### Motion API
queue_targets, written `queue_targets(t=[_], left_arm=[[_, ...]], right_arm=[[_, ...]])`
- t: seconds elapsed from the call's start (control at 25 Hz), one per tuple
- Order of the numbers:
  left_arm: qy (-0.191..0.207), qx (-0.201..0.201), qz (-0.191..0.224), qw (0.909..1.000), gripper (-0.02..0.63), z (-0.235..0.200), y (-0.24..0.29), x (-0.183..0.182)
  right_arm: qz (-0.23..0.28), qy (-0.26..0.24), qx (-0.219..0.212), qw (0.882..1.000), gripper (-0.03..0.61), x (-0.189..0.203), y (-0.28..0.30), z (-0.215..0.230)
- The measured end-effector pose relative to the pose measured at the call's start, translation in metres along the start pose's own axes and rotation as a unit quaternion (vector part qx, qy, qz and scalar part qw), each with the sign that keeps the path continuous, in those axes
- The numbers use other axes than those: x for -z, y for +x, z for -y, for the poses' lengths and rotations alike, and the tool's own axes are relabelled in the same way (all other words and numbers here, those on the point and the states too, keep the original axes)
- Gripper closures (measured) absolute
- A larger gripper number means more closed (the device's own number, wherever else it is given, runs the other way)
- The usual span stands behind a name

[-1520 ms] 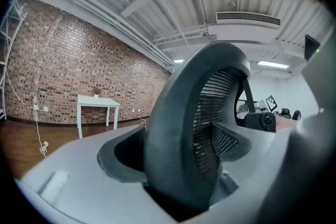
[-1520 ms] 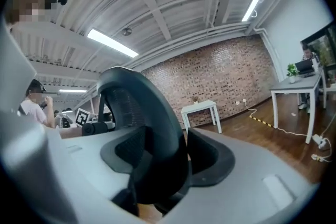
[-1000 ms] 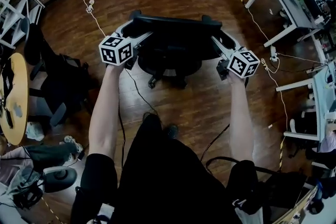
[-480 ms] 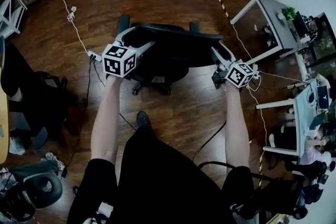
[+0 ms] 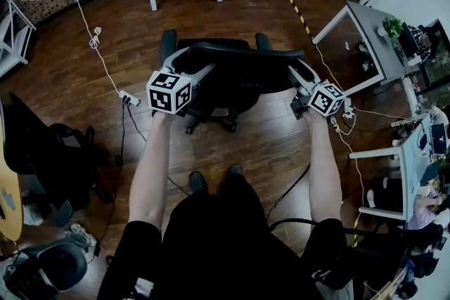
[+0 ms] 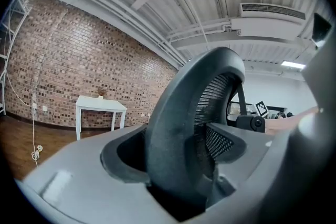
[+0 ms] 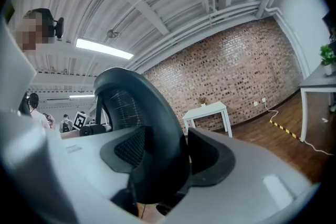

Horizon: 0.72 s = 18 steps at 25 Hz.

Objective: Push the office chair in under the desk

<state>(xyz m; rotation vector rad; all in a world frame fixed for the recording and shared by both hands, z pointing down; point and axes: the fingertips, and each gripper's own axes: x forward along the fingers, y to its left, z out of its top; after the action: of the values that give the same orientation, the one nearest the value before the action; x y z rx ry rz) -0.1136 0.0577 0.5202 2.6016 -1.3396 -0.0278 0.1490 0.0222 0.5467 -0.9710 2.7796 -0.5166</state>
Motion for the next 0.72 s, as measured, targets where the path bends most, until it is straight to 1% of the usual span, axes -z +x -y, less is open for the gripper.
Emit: queue_targets(t=[0.08, 0.16, 0.36, 0.56, 0.72], left_arm=[[0.000, -0.009, -0.001, 1.0000, 0.179, 0.013, 0.029, -0.014], [0.000, -0.018, 0.002, 0.9998, 0.181, 0.016, 0.054, -0.022], [-0.004, -0.045, 0.013, 0.9989, 0.183, 0.001, 0.098, -0.024], [-0.009, -0.078, 0.018, 0.9968, 0.183, -0.013, 0.165, -0.046], [-0.012, -0.103, 0.025, 0.9943, 0.181, -0.036, 0.202, -0.049]], right_arm=[[0.000, 0.001, -0.013, 1.000, 0.331, -0.024, -0.004, 0.026], [-0.004, 0.001, -0.021, 1.000, 0.331, -0.040, 0.000, 0.050], [-0.028, 0.005, -0.042, 0.999, 0.331, -0.055, 0.027, 0.095], [-0.053, 0.016, -0.070, 0.996, 0.330, -0.093, 0.059, 0.160], [-0.061, 0.018, -0.087, 0.994, 0.330, -0.105, 0.093, 0.201]])
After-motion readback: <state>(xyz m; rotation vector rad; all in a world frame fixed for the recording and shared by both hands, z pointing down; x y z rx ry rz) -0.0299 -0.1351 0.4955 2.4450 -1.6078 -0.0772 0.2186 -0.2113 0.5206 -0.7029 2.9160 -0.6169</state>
